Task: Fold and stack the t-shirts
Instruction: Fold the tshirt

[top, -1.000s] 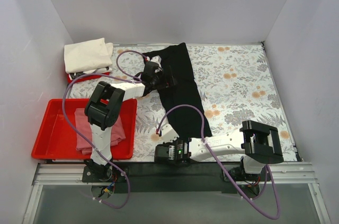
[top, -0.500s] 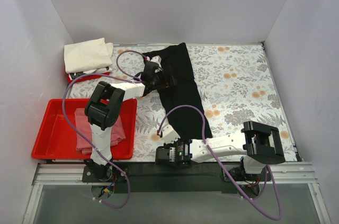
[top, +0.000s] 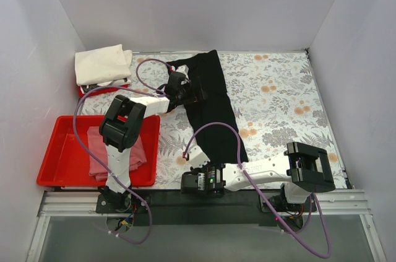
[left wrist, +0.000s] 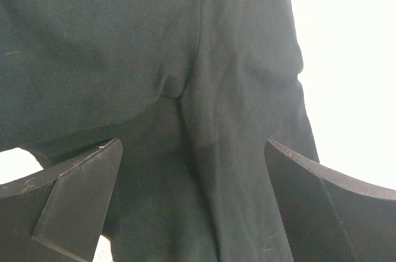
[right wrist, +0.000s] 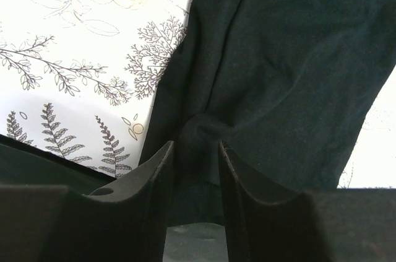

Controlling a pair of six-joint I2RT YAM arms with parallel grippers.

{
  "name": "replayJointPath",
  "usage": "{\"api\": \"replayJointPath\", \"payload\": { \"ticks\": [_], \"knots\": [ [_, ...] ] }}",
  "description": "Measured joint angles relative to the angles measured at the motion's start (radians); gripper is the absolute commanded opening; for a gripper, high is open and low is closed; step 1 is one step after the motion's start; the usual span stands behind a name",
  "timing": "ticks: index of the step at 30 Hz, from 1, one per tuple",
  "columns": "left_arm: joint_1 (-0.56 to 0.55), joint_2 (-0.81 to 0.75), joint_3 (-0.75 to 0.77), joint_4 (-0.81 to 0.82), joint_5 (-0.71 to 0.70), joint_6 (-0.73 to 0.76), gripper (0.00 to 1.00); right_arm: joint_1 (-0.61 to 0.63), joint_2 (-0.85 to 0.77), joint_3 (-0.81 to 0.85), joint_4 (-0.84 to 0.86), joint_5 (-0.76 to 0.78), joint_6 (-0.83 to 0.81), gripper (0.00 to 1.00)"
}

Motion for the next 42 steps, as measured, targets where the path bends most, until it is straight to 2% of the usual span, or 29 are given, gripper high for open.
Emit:
{"api": "replayJointPath", "payload": {
  "ticks": [4,8,9,15,24,37,42],
  "knots": [
    [0.0,0.0,0.0,0.0,0.0,0.0,0.92,0.0,0.0,0.0,0.0,0.001,0.004,0.23],
    [0.0,0.0,0.0,0.0,0.0,0.0,0.92,0.0,0.0,0.0,0.0,0.0,0.004,0.01],
    [0.0,0.0,0.0,0.0,0.0,0.0,0.92,0.0,0.0,0.0,0.0,-0.001,0.003,0.01],
    [0.0,0.014,0.02,-0.007,-0.001,0.003,0.92,0.005,-0.005,-0.001,0.0,-0.024,-0.009,0.01],
    [0.001,0.063,0.087,-0.012,-0.006,0.019,0.92,0.044,-0.106,-0.007,0.0,-0.114,-0.067,0.01],
    [0.0,0.065,0.097,-0.03,-0.013,0.037,0.93,0.077,-0.007,0.024,-0.03,-0.198,-0.132,0.01],
    [-0.001,0.065,0.102,-0.038,-0.018,0.04,0.93,0.081,-0.008,0.045,-0.029,-0.216,-0.14,0.29]
  ]
}}
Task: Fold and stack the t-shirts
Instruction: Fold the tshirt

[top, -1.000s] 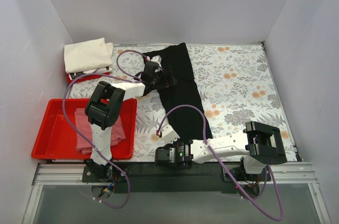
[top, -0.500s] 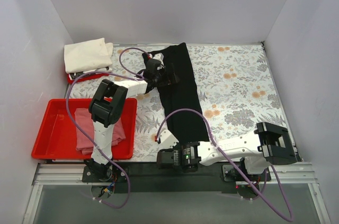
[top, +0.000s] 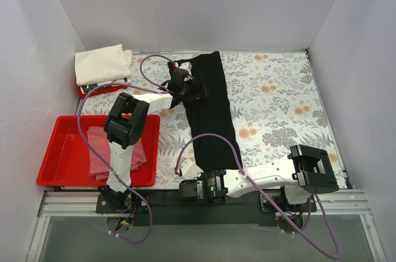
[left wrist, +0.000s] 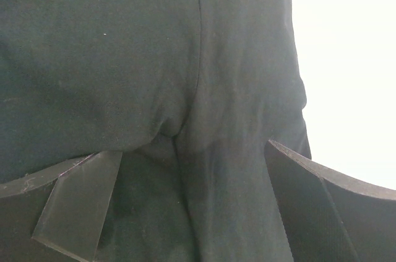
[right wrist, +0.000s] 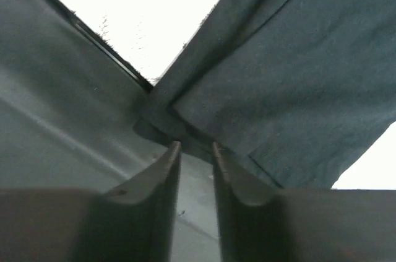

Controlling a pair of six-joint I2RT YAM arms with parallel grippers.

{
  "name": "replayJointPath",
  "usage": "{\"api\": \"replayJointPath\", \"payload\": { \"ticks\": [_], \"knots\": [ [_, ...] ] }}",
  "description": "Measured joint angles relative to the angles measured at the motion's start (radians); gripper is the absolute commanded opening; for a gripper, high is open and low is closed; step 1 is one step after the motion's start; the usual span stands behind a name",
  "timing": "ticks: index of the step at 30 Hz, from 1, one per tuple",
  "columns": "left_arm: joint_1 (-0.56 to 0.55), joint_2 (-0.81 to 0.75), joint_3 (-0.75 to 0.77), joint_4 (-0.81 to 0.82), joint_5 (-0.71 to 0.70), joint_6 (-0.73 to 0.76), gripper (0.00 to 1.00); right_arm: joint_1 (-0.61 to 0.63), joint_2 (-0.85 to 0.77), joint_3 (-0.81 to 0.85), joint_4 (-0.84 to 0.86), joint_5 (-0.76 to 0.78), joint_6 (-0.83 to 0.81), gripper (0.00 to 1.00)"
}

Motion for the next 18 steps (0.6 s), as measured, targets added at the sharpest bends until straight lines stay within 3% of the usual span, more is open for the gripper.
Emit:
{"api": "replayJointPath", "payload": {
  "ticks": [5,9,18],
  "knots": [
    [0.0,0.0,0.003,-0.007,-0.009,0.004,0.93,0.006,-0.064,-0.001,-0.005,0.011,0.016,0.48],
    [0.0,-0.008,-0.002,-0.014,-0.023,0.005,0.93,-0.029,-0.187,-0.023,0.004,0.056,0.032,0.5],
    [0.002,-0.052,-0.05,-0.036,-0.116,0.016,0.93,-0.387,-0.404,-0.266,0.183,0.118,-0.083,0.5]
  ]
}}
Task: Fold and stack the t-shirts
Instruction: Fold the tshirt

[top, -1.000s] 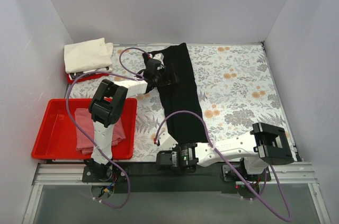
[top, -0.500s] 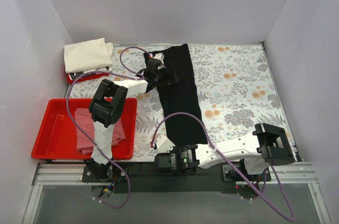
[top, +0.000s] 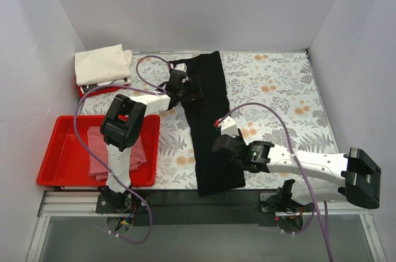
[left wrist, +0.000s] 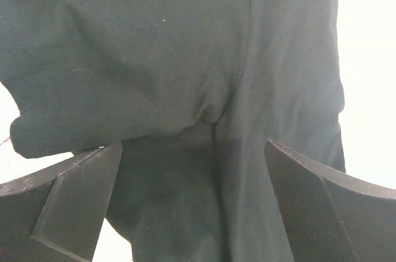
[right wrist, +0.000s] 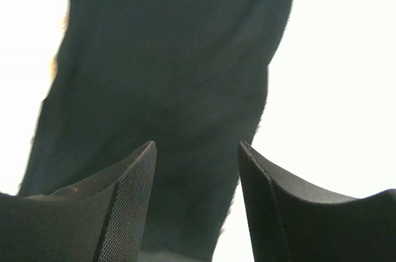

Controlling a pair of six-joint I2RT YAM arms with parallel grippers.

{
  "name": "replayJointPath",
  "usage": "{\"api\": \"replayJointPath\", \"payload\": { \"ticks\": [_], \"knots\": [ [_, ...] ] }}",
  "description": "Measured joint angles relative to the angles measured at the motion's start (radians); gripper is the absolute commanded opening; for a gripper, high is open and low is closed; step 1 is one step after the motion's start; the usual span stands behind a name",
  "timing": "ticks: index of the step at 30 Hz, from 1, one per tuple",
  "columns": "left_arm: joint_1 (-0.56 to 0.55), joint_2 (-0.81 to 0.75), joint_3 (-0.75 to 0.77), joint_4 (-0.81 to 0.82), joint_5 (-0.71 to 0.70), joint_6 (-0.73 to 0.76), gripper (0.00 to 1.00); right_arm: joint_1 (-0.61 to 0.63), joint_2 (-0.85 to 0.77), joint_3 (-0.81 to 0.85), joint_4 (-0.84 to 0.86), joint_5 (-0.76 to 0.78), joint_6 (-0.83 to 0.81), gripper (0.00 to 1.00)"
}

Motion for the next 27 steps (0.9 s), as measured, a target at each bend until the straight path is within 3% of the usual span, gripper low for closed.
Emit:
{"api": "replayJointPath", "payload": {
  "ticks": [12,27],
  "knots": [
    [0.0,0.039,0.051,-0.014,-0.026,0.009,0.93,-0.303,-0.067,-0.13,0.351,-0.163,-0.247,0.5],
    [0.0,0.142,0.181,0.004,-0.011,0.053,0.93,-0.4,0.192,-0.179,0.605,-0.369,-0.324,0.49]
  ]
}}
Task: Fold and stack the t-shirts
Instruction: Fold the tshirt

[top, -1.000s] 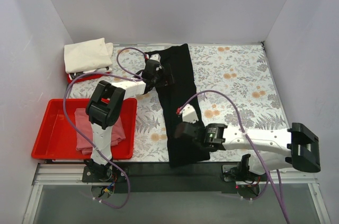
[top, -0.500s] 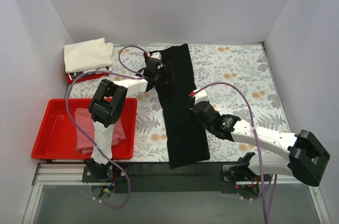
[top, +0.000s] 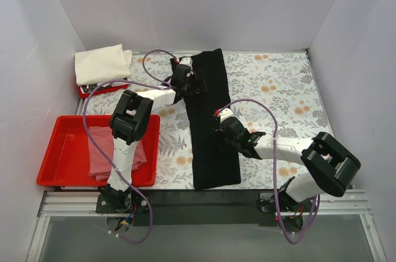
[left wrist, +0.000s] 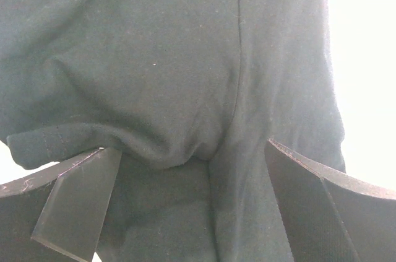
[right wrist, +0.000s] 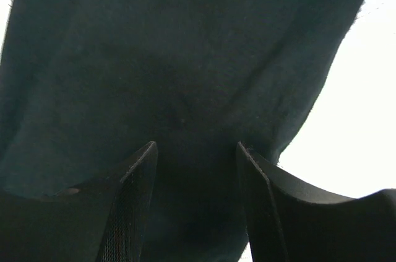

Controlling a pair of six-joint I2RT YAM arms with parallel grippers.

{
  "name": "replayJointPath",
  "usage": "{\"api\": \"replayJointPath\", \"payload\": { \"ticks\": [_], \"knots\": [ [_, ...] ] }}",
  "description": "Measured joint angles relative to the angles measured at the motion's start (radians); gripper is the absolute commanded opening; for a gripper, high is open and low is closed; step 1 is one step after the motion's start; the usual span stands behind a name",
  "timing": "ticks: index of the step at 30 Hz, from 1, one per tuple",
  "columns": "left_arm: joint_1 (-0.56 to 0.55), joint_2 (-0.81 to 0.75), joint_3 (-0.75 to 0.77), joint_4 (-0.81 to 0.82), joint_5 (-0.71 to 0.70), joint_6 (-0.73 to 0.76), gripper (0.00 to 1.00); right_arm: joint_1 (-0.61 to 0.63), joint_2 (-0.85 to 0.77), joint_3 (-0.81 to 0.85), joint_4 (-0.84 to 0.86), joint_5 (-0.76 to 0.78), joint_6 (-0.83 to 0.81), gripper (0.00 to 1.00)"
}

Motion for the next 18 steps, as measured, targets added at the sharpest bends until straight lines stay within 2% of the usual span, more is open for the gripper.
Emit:
{"api": "replayJointPath", "payload": {
  "ticks": [6,18],
  "knots": [
    [0.002,0.027,0.026,0.028,0.044,0.018,0.93,-0.016,0.058,0.001,0.066,-0.029,0.005,0.48],
    [-0.029,0.09,0.109,0.041,0.075,0.059,0.93,-0.027,0.076,-0.026,0.162,-0.04,0.069,0.48]
  ]
}}
